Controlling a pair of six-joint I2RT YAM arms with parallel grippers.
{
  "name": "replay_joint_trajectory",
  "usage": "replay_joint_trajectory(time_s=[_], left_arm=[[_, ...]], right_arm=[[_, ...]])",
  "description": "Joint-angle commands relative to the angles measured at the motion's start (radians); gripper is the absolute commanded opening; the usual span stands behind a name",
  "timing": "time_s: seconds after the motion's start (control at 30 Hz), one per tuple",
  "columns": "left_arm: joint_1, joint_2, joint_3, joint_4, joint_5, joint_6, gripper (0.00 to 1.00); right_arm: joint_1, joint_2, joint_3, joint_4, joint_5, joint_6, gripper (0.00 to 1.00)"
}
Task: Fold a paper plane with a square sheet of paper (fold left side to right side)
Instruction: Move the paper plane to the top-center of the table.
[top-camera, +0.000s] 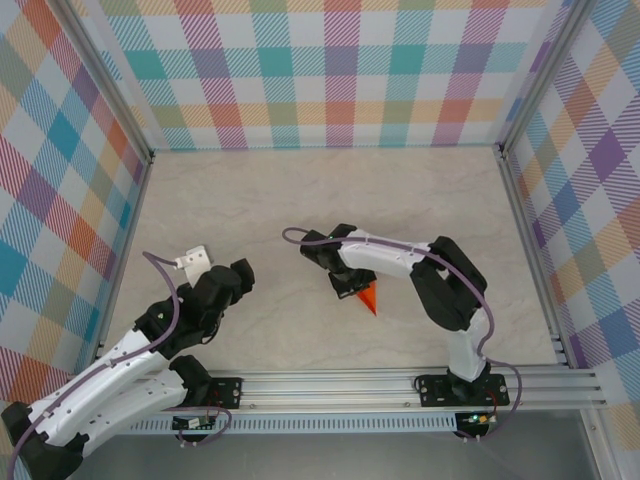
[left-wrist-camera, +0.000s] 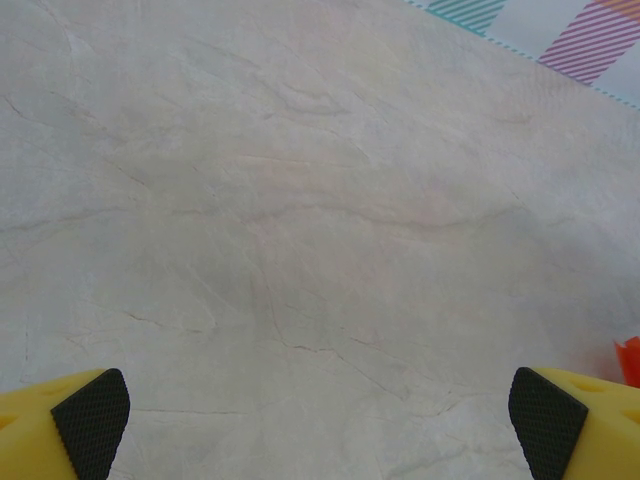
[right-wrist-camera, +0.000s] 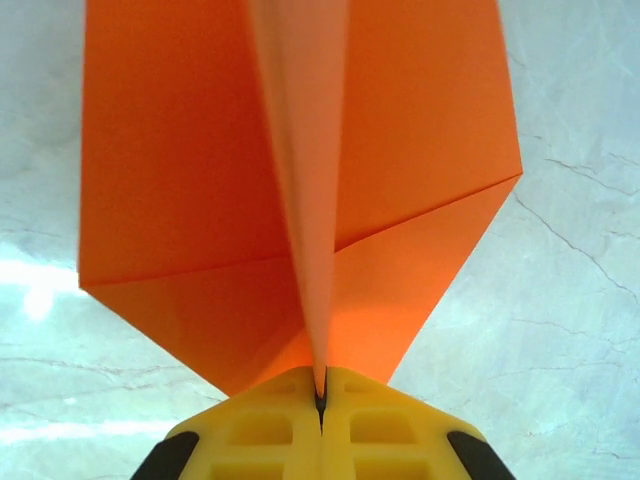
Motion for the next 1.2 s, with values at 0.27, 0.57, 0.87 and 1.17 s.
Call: replay_joint_trajectory(time_s=[0.27, 0.57, 0.87, 1.17], left_arm=[[0.008, 0.047, 0.027, 0.022, 0.006, 0.014, 1.00], [0.008, 0.069, 0.042, 0.023, 0.012, 0.023, 1.00], [0.009, 0.085, 0.050, 0.023, 0.014, 0.023, 1.00], [0.008, 0.086, 0.052, 0.017, 0.018, 0.024, 1.00]], right_arm=[[-0.171, -0.105, -0.109, 0.117, -0.258, -0.059, 0.08], [-0.195, -0.051, -0.090, 0.127, -0.215, -0.081, 0.19], [-0.206, -0.029, -0.113, 0.168, -0.247, -0.079, 0.27], [-0.227, 0.009, -0.124, 0.199, -0.252, -0.079, 0.26]])
